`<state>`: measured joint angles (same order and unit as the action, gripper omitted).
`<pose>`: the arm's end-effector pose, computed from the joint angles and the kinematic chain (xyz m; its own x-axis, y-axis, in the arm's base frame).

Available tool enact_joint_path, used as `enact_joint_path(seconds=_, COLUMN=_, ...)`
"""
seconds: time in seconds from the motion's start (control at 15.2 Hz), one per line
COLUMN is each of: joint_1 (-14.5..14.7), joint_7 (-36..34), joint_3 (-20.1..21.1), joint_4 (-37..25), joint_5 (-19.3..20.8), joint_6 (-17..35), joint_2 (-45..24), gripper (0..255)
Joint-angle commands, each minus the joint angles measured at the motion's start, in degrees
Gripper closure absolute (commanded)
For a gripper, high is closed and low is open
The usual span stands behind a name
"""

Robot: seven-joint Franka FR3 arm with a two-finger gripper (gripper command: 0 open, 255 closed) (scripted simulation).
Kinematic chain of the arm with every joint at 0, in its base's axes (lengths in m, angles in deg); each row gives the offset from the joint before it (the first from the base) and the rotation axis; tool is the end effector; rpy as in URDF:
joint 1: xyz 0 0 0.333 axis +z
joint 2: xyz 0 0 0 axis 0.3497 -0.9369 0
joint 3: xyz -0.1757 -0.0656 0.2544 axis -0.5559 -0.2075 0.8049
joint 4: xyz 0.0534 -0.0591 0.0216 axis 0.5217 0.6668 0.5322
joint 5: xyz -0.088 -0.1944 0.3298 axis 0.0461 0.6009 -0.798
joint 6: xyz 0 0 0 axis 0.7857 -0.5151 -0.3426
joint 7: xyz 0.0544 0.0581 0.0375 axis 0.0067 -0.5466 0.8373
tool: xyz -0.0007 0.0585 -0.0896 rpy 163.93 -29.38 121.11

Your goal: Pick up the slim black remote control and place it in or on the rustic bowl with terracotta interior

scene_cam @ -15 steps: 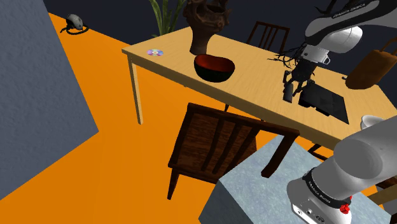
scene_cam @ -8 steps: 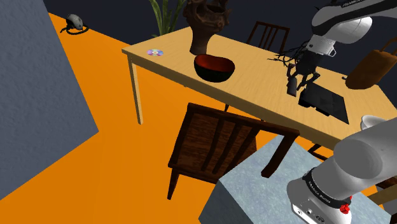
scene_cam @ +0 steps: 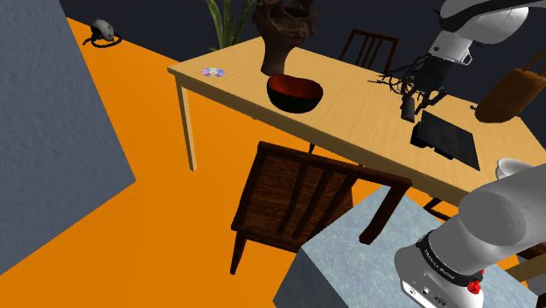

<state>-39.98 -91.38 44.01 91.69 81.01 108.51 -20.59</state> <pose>0.3460 -0.2860 0.4549 0.4115 -0.8834 -0.2241 -0.9091 -0.4152 -0.0324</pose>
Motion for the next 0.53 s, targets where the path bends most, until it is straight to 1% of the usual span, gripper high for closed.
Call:
enact_joint_path(seconds=0.0, joint_1=0.0, joint_7=-0.2, joint_3=0.1, joint_4=-1.2, joint_5=0.2, joint_6=-1.8, joint_2=0.5, gripper=255)
enact_joint_path(seconds=0.2, joint_1=0.0, joint_7=-0.5, joint_3=0.2, joint_4=-3.0, joint_5=0.2, joint_6=-3.9, joint_2=1.0, gripper=255)
enact_joint_path(seconds=0.46, joint_1=2.6, joint_7=-4.5, joint_3=2.9, joint_4=-6.0, joint_5=-2.5, joint_6=-2.8, joint_2=-2.8, gripper=255)
